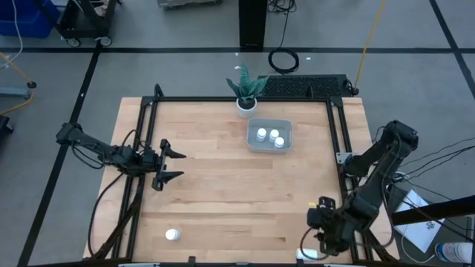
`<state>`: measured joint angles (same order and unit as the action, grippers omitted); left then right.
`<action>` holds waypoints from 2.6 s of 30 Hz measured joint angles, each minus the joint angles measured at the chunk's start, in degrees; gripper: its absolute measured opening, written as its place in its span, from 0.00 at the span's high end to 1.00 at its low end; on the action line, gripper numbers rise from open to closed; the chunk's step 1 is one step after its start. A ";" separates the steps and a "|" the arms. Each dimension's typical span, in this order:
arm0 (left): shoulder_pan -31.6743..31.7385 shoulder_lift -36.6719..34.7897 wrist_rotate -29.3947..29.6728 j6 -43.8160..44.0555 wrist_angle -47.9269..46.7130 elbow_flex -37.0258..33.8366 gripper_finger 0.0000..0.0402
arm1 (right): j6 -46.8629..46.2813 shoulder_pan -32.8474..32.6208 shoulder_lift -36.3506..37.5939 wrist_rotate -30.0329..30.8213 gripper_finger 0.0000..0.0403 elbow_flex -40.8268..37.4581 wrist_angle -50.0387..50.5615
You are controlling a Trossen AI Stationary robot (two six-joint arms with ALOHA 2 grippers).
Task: Pick and place pill bottles into a basket
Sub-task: Put the white pill bottle into the gray bin
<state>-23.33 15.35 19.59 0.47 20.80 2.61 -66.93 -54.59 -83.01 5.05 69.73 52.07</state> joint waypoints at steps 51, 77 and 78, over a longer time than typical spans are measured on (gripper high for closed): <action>0.00 0.00 0.00 0.00 0.02 0.02 0.25 | -6.26 -6.05 -22.48 -2.23 0.26 2.44 -13.53; 0.00 0.00 0.00 0.00 0.02 0.02 0.23 | 4.87 -4.06 -22.35 -3.69 0.39 -2.95 -20.63; 0.00 0.00 0.00 0.00 0.02 0.02 0.23 | 4.98 -3.88 -22.35 -3.67 0.42 -2.97 -20.72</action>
<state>-23.33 15.35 19.59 0.47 20.82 2.63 -61.95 -58.47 -105.36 1.38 66.77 31.34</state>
